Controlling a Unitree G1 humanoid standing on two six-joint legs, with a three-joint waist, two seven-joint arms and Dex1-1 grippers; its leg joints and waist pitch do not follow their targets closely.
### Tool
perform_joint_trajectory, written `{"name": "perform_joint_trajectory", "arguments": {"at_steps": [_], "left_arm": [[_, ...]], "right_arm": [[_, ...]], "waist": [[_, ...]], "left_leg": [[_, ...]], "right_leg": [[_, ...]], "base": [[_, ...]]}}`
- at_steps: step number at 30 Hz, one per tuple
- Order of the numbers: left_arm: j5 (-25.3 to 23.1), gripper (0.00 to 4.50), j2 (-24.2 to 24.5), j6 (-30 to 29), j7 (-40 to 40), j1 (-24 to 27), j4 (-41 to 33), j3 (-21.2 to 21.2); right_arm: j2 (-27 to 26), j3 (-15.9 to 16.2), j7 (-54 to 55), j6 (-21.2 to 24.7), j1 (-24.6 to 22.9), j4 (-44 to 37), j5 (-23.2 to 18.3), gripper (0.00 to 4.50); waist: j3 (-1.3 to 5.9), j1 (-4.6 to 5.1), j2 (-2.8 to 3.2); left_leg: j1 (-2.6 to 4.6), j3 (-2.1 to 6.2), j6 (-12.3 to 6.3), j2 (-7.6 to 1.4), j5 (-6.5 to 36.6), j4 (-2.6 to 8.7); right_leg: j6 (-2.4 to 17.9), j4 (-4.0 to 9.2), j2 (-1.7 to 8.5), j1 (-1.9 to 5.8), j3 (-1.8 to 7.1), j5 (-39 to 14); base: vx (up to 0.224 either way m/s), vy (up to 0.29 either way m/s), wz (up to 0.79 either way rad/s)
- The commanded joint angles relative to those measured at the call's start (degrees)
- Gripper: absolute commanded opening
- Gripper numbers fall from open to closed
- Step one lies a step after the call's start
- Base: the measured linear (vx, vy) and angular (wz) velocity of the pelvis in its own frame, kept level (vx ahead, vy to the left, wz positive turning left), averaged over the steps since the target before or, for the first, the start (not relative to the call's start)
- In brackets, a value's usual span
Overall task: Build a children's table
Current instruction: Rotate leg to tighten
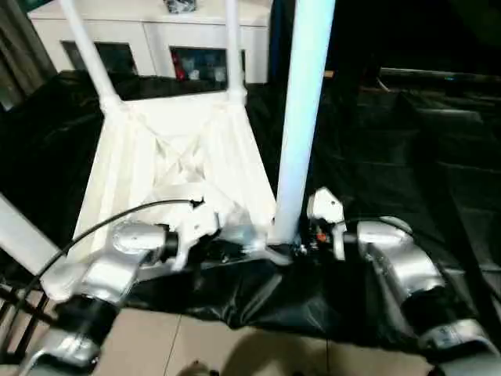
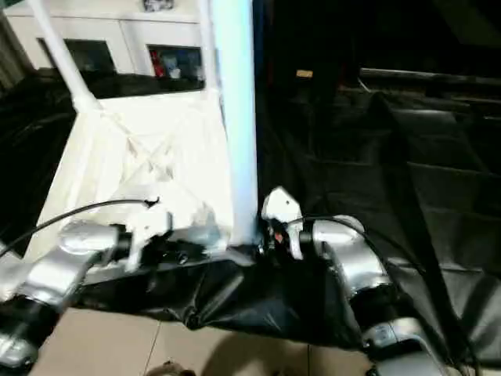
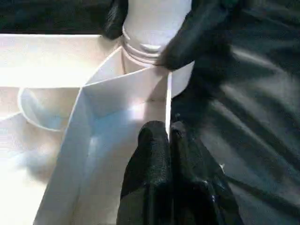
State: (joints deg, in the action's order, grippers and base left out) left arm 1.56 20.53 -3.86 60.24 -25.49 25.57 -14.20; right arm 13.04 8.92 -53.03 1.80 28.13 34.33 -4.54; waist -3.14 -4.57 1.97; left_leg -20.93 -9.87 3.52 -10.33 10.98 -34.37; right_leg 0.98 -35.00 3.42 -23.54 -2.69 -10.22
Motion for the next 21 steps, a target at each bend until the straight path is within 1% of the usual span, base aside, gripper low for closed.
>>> {"name": "perform_joint_trajectory", "arguments": {"at_steps": [1,2,3,4,5,6,7,8,9,10,11,12,13,14,15,16,17,18,19,21], "left_arm": [[-1.3,0.0,-4.0,-0.8,-7.0,-2.7,0.8,-0.3],[-2.0,0.0,-5.9,-1.6,-9.8,-3.5,1.9,-0.4],[-2.6,0.0,-7.5,-2.5,-12.0,-4.3,2.8,-0.5],[-3.8,0.0,-10.6,-3.4,-16.9,-5.8,4.7,-0.5],[-3.8,0.0,-10.6,-3.4,-16.9,-5.8,4.7,-0.5],[-4.2,0.0,-11.7,-4.0,-18.7,-6.4,5.3,-0.4],[-4.7,0.0,-13.0,-4.1,-20.7,-7.1,6.3,-0.4],[-5.3,0.0,-14.2,-4.3,-22.6,-7.7,7.2,-0.5],[-6.3,0.0,-15.6,-4.0,-24.2,-8.5,8.5,-1.1],[-6.3,0.0,-15.6,-4.0,-24.2,-8.5,8.5,-1.1],[-6.5,0.0,-15.9,-3.9,-24.5,-8.6,8.8,-1.2],[-6.5,0.0,-16.3,-3.7,-24.7,-8.7,8.9,-1.1],[-6.5,0.0,-16.3,-3.5,-24.3,-8.5,8.7,-1.2],[-6.6,0.0,-16.4,-3.4,-24.3,-8.5,8.6,-1.1],[-6.8,0.0,-15.9,-2.4,-23.3,-8.2,8.3,-1.5],[-6.9,0.0,-15.1,-2.0,-22.4,-7.8,7.8,-1.6],[-6.8,0.0,-14.4,-1.6,-21.6,-7.5,7.4,-1.6],[-6.6,0.0,-13.7,-0.8,-20.6,-7.1,7.1,-1.6],[-6.5,0.0,-13.4,-0.3,-20.1,-7.0,6.9,-1.5],[-5.9,0.0,-12.1,0.4,-17.8,-6.3,5.9,-1.5]], "right_arm": [[-4.4,0.8,8.3,0.5,1.3,2.2,1.6,2.66],[-6.3,-0.4,13.2,1.0,2.1,3.5,1.8,2.66],[-7.9,-1.5,17.6,1.4,2.8,4.6,2.0,2.66],[-10.7,-3.1,26.6,2.0,4.4,6.9,2.9,2.66],[-10.7,-3.1,26.6,2.0,4.4,6.9,2.9,2.66],[-11.6,-3.3,29.7,2.0,5.0,7.7,3.5,2.66],[-12.8,-4.0,32.8,2.1,5.7,8.7,3.6,2.66],[-14.1,-4.5,35.4,1.9,6.3,9.8,3.7,2.66],[-15.6,-4.6,37.3,0.7,7.1,10.8,4.4,2.66],[-15.6,-4.6,37.3,0.7,7.1,10.8,4.4,2.66],[-15.9,-4.4,37.4,0.1,7.1,10.8,4.8,2.66],[-16.2,-4.0,37.5,-0.4,7.2,10.9,5.3,3.01],[-16.3,-4.2,37.2,-0.5,7.2,10.6,5.0,3.01],[-16.6,-4.6,37.5,-0.7,7.3,10.8,4.9,3.22],[-16.4,-4.5,37.2,-1.1,7.4,10.8,5.0,3.36],[-15.8,-4.4,36.8,-1.8,7.5,10.8,5.3,3.39],[-15.2,-4.2,36.6,-2.6,7.5,10.9,5.6,3.58],[-14.6,-4.1,36.3,-3.4,7.6,11.1,5.7,3.58],[-14.2,-4.1,36.2,-3.9,7.7,11.3,5.7,3.78],[-12.6,-3.7,34.3,-4.9,7.6,11.4,6.2,3.82]], "waist": [[3.22,0.62,-0.42],[3.38,0.99,-0.36],[3.37,1.14,-0.31],[3.33,1.61,-0.38],[3.31,1.76,-0.02],[3.65,1.77,-0.26],[3.68,1.7,0.04],[3.71,1.89,-0.13],[3.95,1.74,-0.1],[4.0,1.72,-0.08],[4.17,1.52,0.04],[4.28,1.47,-0.02],[4.28,1.41,0.01],[4.15,1.42,0.02],[4.12,1.4,0.05],[3.99,1.43,0.03],[3.93,1.44,0.12],[3.88,1.49,-0.34],[3.89,1.44,-0.16],[3.91,1.62,-0.18]], "left_leg": [[0.68,0.64,-0.4,-2.4,13.9,4.5],[0.64,0.91,0.13,-2.31,14.6,4.57],[0.62,0.92,0.17,-2.29,14.6,4.58],[0.62,0.91,0.43,-2.27,14.9,4.57],[0.62,0.99,0.75,-2.18,15.0,4.59],[0.69,0.99,0.55,-2.12,14.5,4.41],[0.42,0.92,-0.11,-2.08,13.2,4.3],[0.22,0.75,-0.6,-1.96,12.4,4.24],[0.19,0.8,-0.98,-1.95,11.4,4.12],[0.14,0.73,-1.34,-1.95,10.7,4.02],[0.02,0.77,-1.86,-2.02,9.4,3.91],[-0.1,0.65,-2.65,-1.98,7.9,3.77],[-0.11,0.67,-2.96,-2.02,7.5,3.78],[-0.14,0.6,-3.52,-2.01,7.9,3.8],[-0.11,0.6,-3.6,-2.01,8.3,3.82],[-0.06,0.62,-3.51,-2.05,9.4,3.93],[0.07,0.65,-3.14,-2.13,10.6,4.01],[0.08,0.64,-2.9,-2.16,11.3,4.11],[0.09,0.74,-2.75,-2.19,11.4,4.15],[0.02,0.71,-2.7,-2.23,11.4,4.15]], "right_leg": [[9.9,5.25,4.33,2.4,2.57,-21.9],[9.7,5.19,4.43,2.74,2.41,-22.4],[9.6,5.24,4.42,2.68,2.43,-22.3],[9.6,5.31,4.4,2.54,2.47,-22.2],[9.6,5.27,4.32,2.52,2.41,-22.4],[9.6,5.22,4.45,2.78,2.45,-21.3],[10.1,5.08,4.46,2.86,2.57,-18.7],[10.4,5.07,4.28,2.84,2.56,-17.1],[10.7,4.83,4.35,3.16,2.47,-15.3],[10.9,4.82,4.39,3.08,2.54,-14.3],[11.4,4.47,4.4,3.26,2.51,-11.8],[12.1,4.23,4.29,3.36,2.47,-8.8],[12.4,4.13,4.32,3.4,2.44,-7.8],[12.7,4.2,4.31,3.37,2.39,-7.7],[12.7,4.27,4.36,3.39,2.36,-8.4],[12.5,4.52,4.39,3.33,2.32,-10.5],[12.1,4.69,4.47,3.23,2.33,-12.6],[11.7,4.84,4.44,3.19,2.36,-14.0],[11.7,4.72,4.53,3.22,2.37,-14.4],[11.6,4.66,4.47,3.22,2.39,-13.8]], "base": [[0.0,0.0,0.0],[0.0,0.0,0.0],[0.0,0.0,0.0],[0.0,0.0,0.0],[0.0,0.0,0.0],[0.0,0.0,0.0],[0.0,0.0,0.0],[0.0,0.0,0.0],[0.0,0.0,0.0],[0.0,0.0,0.0],[0.0,0.0,0.0],[0.0,0.0,0.0],[0.0,0.0,0.0],[0.0,0.0,0.0],[0.0,0.0,0.0],[0.0,0.0,0.0],[0.0,0.0,0.0],[0.0,0.0,0.0],[0.0,0.0,0.0],[0.0,0.0,0.0]]}}
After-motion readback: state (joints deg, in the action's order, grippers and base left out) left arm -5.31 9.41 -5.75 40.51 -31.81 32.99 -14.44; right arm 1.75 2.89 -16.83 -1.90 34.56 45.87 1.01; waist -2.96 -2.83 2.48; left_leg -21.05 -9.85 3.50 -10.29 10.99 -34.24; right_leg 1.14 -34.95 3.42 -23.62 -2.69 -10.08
